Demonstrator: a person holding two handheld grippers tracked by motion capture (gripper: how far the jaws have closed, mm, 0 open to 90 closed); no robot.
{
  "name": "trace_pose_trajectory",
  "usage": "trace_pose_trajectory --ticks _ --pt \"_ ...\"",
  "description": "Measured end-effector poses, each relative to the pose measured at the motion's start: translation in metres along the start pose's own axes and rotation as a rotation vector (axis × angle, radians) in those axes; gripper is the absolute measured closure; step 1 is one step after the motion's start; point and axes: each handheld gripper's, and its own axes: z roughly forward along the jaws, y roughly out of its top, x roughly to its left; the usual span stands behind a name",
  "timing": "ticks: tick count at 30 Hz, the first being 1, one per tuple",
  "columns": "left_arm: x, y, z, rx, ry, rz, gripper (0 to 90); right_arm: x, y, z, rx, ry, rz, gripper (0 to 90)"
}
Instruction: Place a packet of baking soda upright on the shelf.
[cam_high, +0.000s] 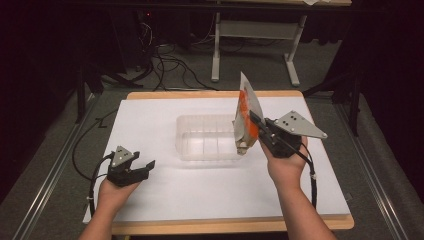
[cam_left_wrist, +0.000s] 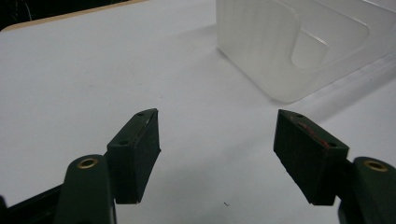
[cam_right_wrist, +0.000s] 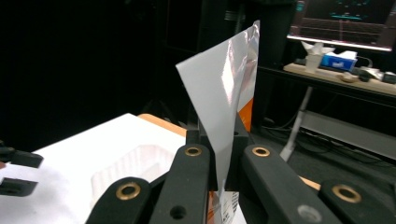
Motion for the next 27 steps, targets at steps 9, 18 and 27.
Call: trace_pose_trajectory --ticks 9,18,27 --pt "0.0 0.0 0.0 -0.007 0.0 -0.001 31.8 0.023 -0.004 0.032 -0.007 0.063 0.014 90.0" --pt "0.0 0.001 0.001 -0.009 -0.006 -0.004 31.9 0.045 -0.011 0.068 0.006 0.111 0.035 90.0" --pt "0.0 0.001 0.002 -0.005 -0.012 -0.001 31.9 0.058 -0.019 0.101 0.03 0.121 0.039 90.0"
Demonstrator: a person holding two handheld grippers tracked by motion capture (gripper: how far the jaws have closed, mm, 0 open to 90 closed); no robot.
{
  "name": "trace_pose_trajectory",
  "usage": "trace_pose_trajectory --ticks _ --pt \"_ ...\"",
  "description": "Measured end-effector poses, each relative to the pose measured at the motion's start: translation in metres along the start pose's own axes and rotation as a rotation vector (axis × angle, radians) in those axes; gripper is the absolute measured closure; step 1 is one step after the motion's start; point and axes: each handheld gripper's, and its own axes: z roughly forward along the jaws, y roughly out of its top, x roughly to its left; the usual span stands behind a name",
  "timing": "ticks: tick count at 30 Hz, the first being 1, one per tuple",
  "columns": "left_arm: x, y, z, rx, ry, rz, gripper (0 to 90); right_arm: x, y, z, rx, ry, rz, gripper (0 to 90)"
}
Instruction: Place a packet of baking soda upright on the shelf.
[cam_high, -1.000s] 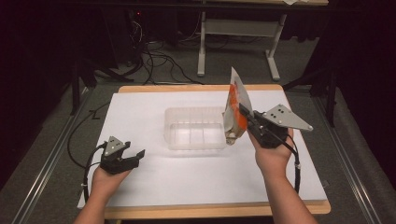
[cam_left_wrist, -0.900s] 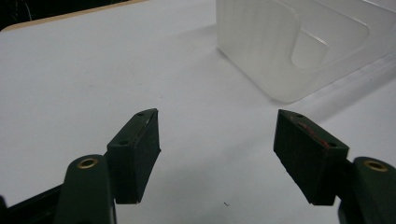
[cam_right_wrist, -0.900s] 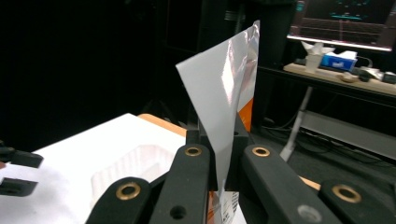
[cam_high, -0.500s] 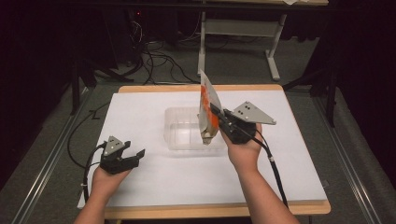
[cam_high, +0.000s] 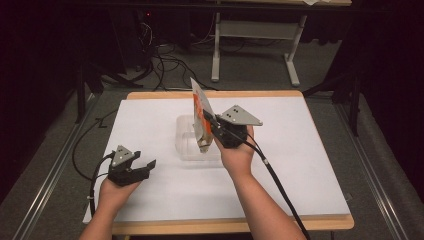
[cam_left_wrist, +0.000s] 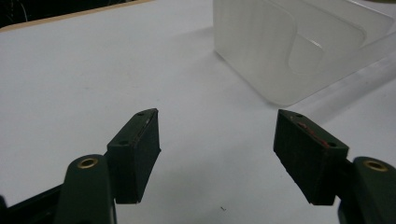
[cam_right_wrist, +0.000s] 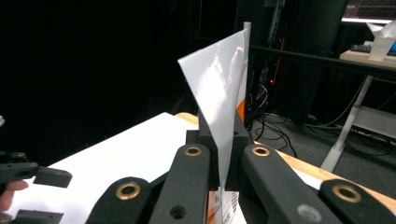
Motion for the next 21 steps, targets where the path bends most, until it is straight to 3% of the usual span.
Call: trace_pose_trajectory --ticks 12,21 --pt "-0.002 0.0 0.002 0.009 -0.002 0.007 32.0 -0.007 -0.015 0.035 0.033 -0.032 0.012 90.0" --pt "-0.003 0.0 0.003 0.011 -0.005 0.008 32.0 -0.005 -0.035 0.057 0.055 -0.017 -0.001 90.0"
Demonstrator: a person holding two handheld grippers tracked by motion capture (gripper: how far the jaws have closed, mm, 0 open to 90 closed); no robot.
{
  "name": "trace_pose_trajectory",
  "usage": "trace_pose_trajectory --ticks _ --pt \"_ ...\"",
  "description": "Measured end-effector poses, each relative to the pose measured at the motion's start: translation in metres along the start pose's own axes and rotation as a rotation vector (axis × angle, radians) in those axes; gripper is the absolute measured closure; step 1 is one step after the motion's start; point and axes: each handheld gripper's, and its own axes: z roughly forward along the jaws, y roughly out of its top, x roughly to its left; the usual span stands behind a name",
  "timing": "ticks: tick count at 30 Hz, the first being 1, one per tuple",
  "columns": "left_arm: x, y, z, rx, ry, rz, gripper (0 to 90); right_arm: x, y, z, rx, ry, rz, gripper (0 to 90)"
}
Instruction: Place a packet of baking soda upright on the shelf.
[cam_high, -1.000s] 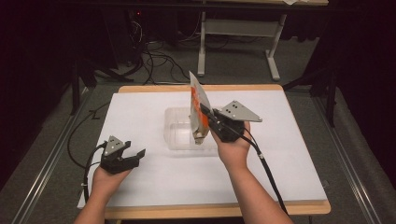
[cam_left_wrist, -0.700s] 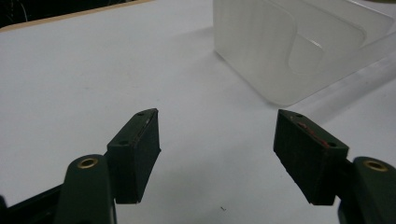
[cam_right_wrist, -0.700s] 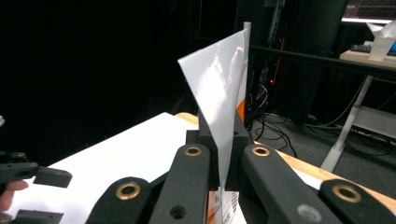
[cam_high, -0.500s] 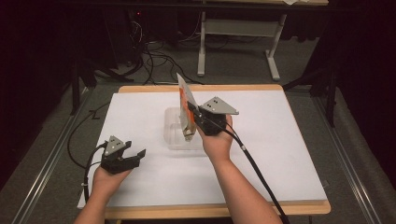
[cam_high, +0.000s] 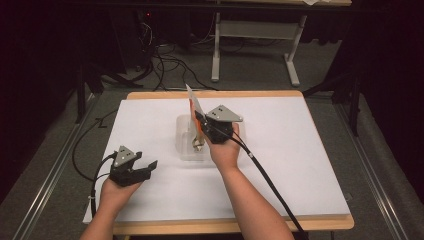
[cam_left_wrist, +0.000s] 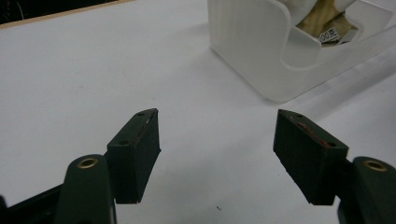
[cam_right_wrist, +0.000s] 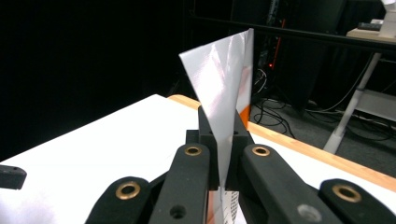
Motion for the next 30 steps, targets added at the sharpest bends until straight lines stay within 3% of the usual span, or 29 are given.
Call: trace_pose_trajectory --ticks 9,30 --pt "0.001 0.0 0.001 0.001 0.001 -0.001 32.0 0.008 -0.009 0.003 0.011 0.019 0.004 90.0" --pt "-0.001 0.0 0.002 0.012 0.001 0.009 32.0 0.005 -0.022 -0.005 0.039 0.047 0.028 90.0"
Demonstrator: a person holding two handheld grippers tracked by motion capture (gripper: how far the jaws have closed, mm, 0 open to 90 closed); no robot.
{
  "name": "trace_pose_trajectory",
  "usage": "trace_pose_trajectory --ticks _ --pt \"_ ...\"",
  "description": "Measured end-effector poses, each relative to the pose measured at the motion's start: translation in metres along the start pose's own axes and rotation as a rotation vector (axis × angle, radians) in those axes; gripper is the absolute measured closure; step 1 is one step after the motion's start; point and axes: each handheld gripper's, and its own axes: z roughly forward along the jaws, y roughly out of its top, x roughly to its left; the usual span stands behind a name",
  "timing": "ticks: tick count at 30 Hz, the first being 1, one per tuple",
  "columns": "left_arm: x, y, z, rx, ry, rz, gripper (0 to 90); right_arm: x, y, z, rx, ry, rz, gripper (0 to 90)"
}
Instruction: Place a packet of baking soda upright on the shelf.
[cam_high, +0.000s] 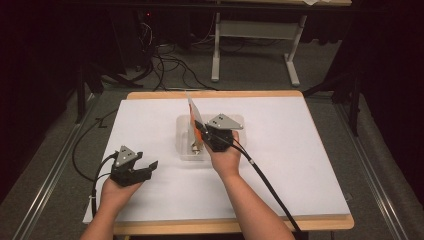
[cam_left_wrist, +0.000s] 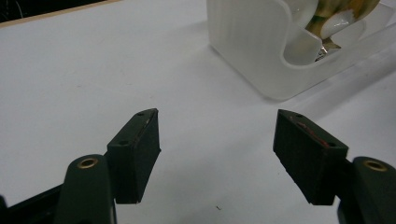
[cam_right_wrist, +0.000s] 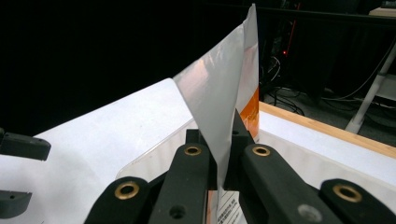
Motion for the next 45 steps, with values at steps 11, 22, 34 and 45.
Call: trace_pose_trajectory --ticks 11,22,34,45 --pt "-0.001 0.0 0.001 0.001 0.001 0.003 32.0 0.004 -0.012 0.0 0.02 0.005 0.008 90.0" --pt "-0.001 0.0 0.001 0.001 0.001 0.003 32.0 0.005 -0.022 0.004 0.045 0.001 0.013 90.0" --pt "-0.001 0.0 0.001 0.0 0.001 0.004 32.0 0.006 -0.017 -0.001 0.048 0.025 0.022 87.5" --pt "-0.001 0.001 0.001 -0.009 -0.001 0.0 31.9 0.011 -0.004 -0.007 0.023 0.013 0.043 50.7"
